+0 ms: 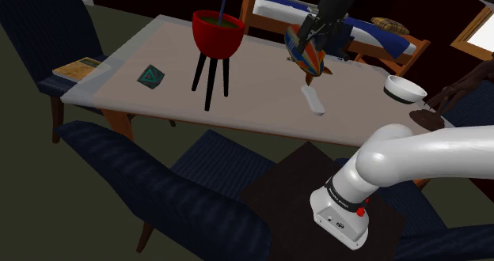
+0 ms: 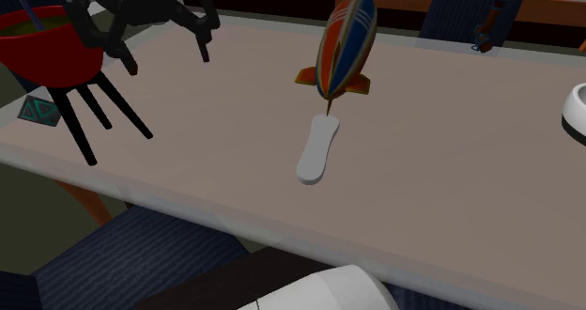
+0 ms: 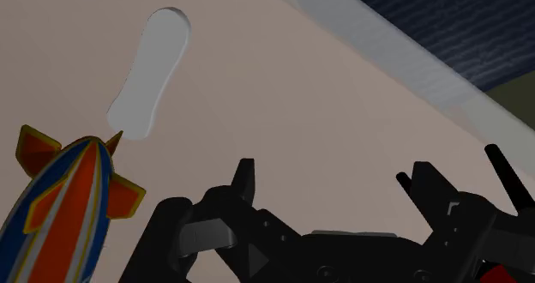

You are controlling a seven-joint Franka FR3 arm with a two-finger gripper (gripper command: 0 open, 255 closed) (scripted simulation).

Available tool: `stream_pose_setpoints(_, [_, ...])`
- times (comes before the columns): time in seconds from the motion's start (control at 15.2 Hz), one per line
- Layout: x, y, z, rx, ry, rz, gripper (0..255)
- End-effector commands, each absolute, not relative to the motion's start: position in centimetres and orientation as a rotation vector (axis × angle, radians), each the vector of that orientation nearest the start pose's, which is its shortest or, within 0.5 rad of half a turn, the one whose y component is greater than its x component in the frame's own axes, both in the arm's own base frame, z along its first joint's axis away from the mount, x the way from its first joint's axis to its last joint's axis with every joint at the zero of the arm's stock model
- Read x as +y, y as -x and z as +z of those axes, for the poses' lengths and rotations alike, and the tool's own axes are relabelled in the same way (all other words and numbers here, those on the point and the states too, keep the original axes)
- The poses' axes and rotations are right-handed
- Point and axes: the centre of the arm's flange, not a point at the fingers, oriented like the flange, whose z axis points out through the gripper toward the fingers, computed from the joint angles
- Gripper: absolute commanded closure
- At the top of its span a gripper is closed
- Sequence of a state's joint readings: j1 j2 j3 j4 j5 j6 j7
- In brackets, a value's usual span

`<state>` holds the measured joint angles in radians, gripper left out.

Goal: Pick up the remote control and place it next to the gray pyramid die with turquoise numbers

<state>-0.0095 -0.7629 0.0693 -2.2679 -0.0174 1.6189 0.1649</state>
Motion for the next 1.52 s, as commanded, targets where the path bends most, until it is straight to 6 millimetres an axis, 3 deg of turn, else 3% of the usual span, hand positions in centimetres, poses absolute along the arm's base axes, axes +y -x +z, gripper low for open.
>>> stream_pose_setpoints(0.0, [2.5,-31.8,62.9,0.194,3.183,-0.190,0])
stream_pose_setpoints(0.73, [-8.8,-34.2,53.9,0.558,3.129,-0.106,0])
stream_pose_setpoints(1.45, [-20.0,-33.6,44.4,0.910,3.030,-0.022,0])
